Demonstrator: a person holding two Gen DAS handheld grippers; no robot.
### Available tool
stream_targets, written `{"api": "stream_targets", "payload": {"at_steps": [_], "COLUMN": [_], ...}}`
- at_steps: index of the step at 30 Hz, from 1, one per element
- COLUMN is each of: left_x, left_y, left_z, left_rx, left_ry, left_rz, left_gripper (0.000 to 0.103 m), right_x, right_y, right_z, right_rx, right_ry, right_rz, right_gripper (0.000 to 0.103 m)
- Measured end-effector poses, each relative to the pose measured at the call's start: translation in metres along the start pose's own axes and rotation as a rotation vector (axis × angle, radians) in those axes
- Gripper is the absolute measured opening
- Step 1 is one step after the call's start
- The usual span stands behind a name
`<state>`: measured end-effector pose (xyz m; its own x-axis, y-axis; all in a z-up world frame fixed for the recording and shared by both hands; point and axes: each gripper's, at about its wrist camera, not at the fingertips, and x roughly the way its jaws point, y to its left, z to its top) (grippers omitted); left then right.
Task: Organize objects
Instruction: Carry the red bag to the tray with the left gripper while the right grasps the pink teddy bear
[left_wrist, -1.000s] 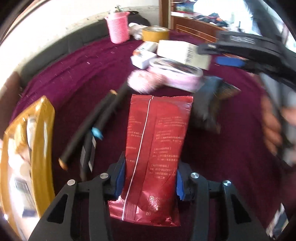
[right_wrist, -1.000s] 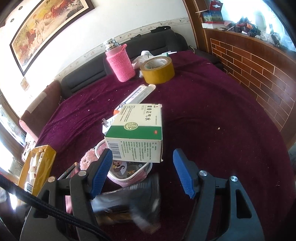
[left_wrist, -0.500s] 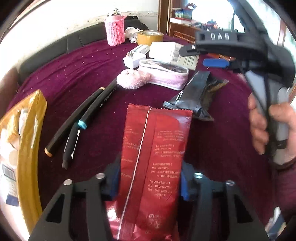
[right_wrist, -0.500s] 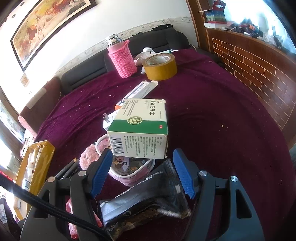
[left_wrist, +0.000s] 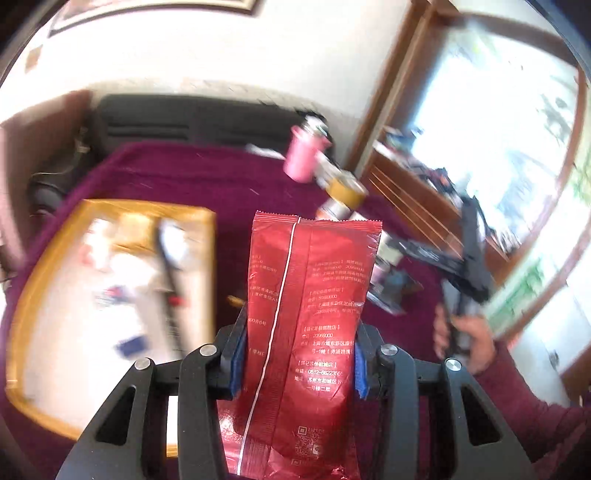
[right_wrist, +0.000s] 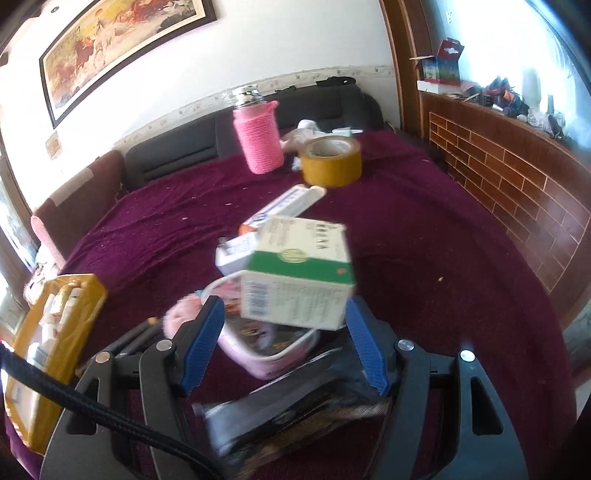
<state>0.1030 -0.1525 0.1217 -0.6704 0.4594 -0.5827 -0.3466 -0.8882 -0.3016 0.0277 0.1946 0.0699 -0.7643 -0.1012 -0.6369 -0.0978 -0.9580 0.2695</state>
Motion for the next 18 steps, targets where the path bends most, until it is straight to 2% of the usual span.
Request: {"api": "stream_targets", "payload": {"at_steps": [2,4,9,18], "left_x": [-0.018,-0.031,-0.041,-0.056], "left_y": [0.018,0.037,0.063,0.109], "left_z": [0.002,0.000,-0.015,-0.034], "left_rx": [-0.021,-0.051,-0.082,-0.154], "left_ry": [-0.040,-0.071,-0.091,-0.094], "left_rz": [0.041,0.071,0.091,0.136], "left_gripper": [0.039,0.039,0.039,0.039], "right_x": [0.003,0.014,0.060,0.113], "right_y": [0.019,0.035,0.061,0.084], "right_z": [-0.001,0.001,0.012,0.010], "right_rx": [0.005,0.001,-0.066,-0.199], "right_ry": [0.074,0.156,0.269,0.381], "right_rz": [0.097,0.134,0.047,-0.087], "right_gripper": [0.067,0.067,0.067,0.065]}}
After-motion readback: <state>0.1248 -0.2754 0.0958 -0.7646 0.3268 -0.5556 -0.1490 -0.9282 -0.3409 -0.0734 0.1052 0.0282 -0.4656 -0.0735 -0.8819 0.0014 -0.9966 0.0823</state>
